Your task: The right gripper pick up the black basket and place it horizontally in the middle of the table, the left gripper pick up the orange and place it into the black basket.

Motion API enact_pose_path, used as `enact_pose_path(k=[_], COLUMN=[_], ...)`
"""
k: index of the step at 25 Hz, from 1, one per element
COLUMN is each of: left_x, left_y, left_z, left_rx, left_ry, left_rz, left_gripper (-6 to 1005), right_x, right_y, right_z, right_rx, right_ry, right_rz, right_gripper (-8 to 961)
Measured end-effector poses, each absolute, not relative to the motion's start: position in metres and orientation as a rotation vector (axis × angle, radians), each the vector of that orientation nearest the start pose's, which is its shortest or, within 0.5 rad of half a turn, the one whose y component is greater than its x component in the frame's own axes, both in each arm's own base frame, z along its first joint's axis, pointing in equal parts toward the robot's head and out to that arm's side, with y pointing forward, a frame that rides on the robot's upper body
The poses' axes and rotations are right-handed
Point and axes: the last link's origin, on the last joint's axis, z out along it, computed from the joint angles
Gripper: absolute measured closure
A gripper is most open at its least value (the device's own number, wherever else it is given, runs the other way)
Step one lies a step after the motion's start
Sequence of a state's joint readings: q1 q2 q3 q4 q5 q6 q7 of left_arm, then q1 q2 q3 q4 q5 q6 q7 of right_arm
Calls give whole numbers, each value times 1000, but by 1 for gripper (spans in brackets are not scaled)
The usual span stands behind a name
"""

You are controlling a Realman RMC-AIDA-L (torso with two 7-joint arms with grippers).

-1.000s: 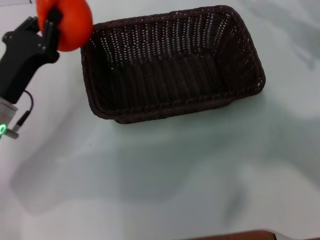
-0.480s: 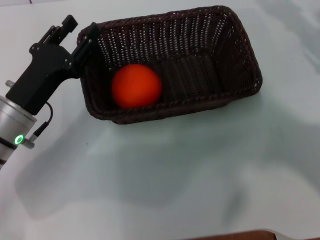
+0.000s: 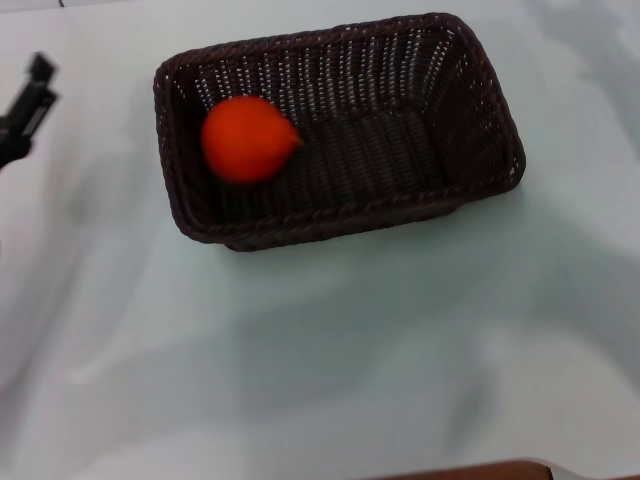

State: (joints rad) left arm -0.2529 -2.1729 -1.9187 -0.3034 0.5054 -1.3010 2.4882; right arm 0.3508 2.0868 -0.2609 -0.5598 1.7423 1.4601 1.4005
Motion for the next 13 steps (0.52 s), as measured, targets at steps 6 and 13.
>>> enact_pose_path(k=[6, 13], left_x=[-340, -347], left_y=[273, 255], left_z=[-1, 4], left_rx=[-1514, -1450], left_ry=[-675, -591], left_rz=[-993, -946], left_gripper=[98, 98], right_x=[350, 355], right_y=[303, 300], right_z=[94, 79], right_rx=[-734, -663], right_ry=[-1489, -1443], right_rz=[-1227, -1418], right_gripper=[273, 273])
